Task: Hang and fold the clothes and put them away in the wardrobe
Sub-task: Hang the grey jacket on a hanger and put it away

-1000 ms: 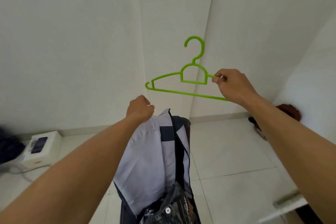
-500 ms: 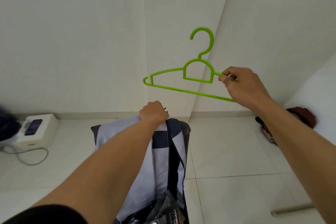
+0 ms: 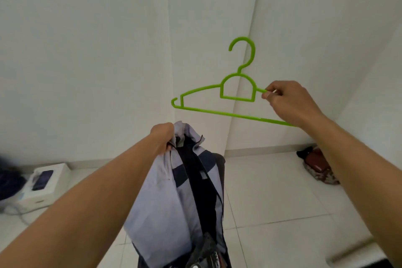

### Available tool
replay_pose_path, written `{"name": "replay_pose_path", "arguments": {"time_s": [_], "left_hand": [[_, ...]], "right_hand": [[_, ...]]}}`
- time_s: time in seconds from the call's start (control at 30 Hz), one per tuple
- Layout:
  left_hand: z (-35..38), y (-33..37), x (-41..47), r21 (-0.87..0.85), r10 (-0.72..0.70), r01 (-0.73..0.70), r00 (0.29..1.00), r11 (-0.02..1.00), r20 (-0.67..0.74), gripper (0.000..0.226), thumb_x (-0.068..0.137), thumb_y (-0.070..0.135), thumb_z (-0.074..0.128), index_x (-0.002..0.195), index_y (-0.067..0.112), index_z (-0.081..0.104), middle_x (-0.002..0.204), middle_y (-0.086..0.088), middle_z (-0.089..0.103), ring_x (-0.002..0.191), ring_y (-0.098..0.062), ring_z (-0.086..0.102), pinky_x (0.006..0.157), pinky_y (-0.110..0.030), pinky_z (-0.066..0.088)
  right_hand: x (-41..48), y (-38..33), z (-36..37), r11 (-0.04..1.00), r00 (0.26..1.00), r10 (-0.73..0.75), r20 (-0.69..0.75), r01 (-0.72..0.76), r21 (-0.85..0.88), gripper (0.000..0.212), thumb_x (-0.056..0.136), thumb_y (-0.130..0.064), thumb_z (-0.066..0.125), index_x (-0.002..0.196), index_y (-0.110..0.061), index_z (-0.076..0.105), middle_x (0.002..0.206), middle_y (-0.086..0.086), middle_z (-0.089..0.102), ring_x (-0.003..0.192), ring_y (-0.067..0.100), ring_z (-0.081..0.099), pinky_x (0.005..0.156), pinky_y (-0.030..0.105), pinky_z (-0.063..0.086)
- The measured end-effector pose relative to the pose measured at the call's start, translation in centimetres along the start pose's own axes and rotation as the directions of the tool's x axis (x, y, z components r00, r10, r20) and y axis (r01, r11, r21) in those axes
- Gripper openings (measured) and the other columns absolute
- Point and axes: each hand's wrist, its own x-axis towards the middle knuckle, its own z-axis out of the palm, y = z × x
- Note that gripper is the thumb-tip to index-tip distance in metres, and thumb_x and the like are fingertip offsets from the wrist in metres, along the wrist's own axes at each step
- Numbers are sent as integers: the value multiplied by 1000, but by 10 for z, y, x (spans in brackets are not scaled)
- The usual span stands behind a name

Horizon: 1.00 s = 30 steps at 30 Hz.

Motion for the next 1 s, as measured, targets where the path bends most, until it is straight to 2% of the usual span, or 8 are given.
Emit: {"name": "replay_pose_path", "arguments": {"time_s": [0.13, 0.23, 0.3, 0.43, 0.57, 0.7, 0.8, 1.0], "left_hand": [[-13, -1, -11, -36, 12, -12, 1000, 999, -10, 17, 95, 15, 48, 78, 12, 48, 70, -5, 48, 55, -20, 46, 57, -31, 46], [-16, -7, -15, 69, -15, 16, 1000, 997, -7, 26, 90, 15, 67, 76, 11, 47, 64, -6, 40, 51, -16, 37, 46, -26, 31], [-16, -8, -16, 141, 33, -32, 999, 989, -5, 26, 87, 14, 74, 76, 8, 52, 70, -8, 47, 56, -16, 43, 48, -27, 34], [-21, 5, -31, 209, 277, -252, 955, 945, -102, 20, 97, 24, 60, 83, 12, 68, 79, -10, 63, 63, -21, 54, 62, -30, 49], [-35, 20, -52, 216, 358, -317, 915, 923, -185, 25, 102, 21, 52, 88, 10, 69, 76, -7, 61, 67, -21, 56, 61, -29, 54], [-37, 25, -68, 276, 379, -311, 893, 910, -243, 26, 103, 21, 46, 91, 11, 67, 80, -10, 63, 78, -27, 55, 72, -33, 50], [-35, 25, -80, 368, 356, -241, 890, 898, -285, 22, 100, 11, 45, 109, 3, 63, 105, -17, 62, 99, -36, 62, 89, -40, 56], [-38, 26, -92, 641, 429, -155, 853, 752, -297, 23, 91, 2, 47, 110, 0, 59, 119, -18, 60, 109, -36, 59, 73, -30, 37]], "right_hand": [[-24, -7, -8, 1000, 1000, 25, -18, -25, -5, 14, 96, -26, 62, 84, -25, 69, 68, -4, 59, 66, 11, 52, 58, 26, 36], [-36, -4, -4, 999, 999, 42, -30, -42, -3, 15, 96, -27, 63, 82, -25, 68, 67, -5, 58, 66, 9, 52, 58, 26, 34], [-43, -2, -3, 999, 998, 48, -35, -48, -20, 16, 95, -27, 63, 80, -26, 67, 66, -5, 58, 65, 8, 52, 57, 26, 33], [-48, 2, -6, 997, 998, 58, -10, -58, -52, 15, 95, -28, 62, 81, -29, 67, 71, -5, 60, 69, 9, 54, 60, 29, 36], [-46, 1, -23, 997, 999, 42, -1, -42, -60, 14, 95, -30, 61, 82, -31, 66, 77, -6, 62, 79, 21, 58, 71, 32, 38], [-45, -1, -31, 996, 1000, 11, 27, -9, -90, 12, 94, -30, 61, 84, -31, 68, 81, -3, 63, 86, 25, 59, 73, 32, 41], [-44, -4, -35, 995, 998, -19, 67, 25, -92, 12, 94, -29, 61, 85, -31, 69, 79, -5, 62, 87, 25, 61, 73, 32, 43], [-48, -8, -27, 992, 990, -78, 116, 89, -90, 14, 96, -26, 57, 89, -29, 69, 74, -11, 58, 85, 22, 59, 71, 31, 40]]}}
